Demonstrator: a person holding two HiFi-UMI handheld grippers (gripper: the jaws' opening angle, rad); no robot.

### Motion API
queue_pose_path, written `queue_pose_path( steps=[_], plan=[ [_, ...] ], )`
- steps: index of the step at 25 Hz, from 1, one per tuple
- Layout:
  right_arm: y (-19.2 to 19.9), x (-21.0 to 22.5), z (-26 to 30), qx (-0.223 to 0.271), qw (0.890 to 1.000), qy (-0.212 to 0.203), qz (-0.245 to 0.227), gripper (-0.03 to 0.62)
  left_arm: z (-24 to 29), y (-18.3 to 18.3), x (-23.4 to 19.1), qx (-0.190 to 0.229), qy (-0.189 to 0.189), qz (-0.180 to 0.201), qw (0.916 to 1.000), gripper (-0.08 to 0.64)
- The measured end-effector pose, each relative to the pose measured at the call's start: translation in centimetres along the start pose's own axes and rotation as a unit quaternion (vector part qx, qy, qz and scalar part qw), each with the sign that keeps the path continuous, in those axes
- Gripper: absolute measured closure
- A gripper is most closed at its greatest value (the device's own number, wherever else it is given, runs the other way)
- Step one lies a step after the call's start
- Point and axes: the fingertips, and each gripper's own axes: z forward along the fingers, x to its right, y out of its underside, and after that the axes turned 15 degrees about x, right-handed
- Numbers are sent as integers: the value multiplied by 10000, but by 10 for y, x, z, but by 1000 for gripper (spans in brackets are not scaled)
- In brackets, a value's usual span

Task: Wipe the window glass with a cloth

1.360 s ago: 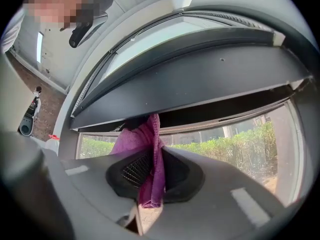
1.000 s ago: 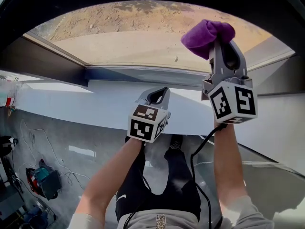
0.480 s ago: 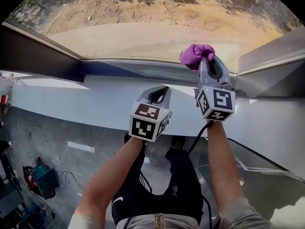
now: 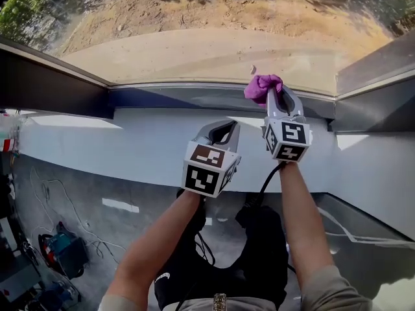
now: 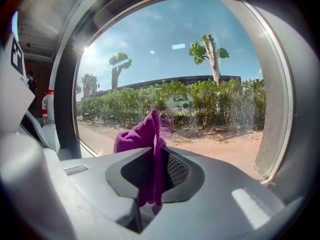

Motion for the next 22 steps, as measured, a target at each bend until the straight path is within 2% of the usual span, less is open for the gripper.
queue_pose_path(
  steps=[5, 10, 13, 18, 22],
  plan=[
    [44, 3, 2, -392, 9991, -8, -166, 518, 12, 17, 1, -64, 78, 12, 9999, 560],
    [74, 10, 3, -977, 9952, 5, -95, 517, 22, 22, 8, -175, 122, 20, 9998, 560],
    [76, 15, 0, -1092, 9940, 11, -59, 517, 24, 22, 11, -244, 95, 68, 9996, 560],
    [76, 40, -10, -1258, 9907, 458, 243, 518, 25, 17, 15, -271, 83, 101, 9995, 560],
    [61, 50, -15, -1265, 9903, 476, 321, 521, 23, 8, 25, -283, 95, 66, 9995, 560]
  ],
)
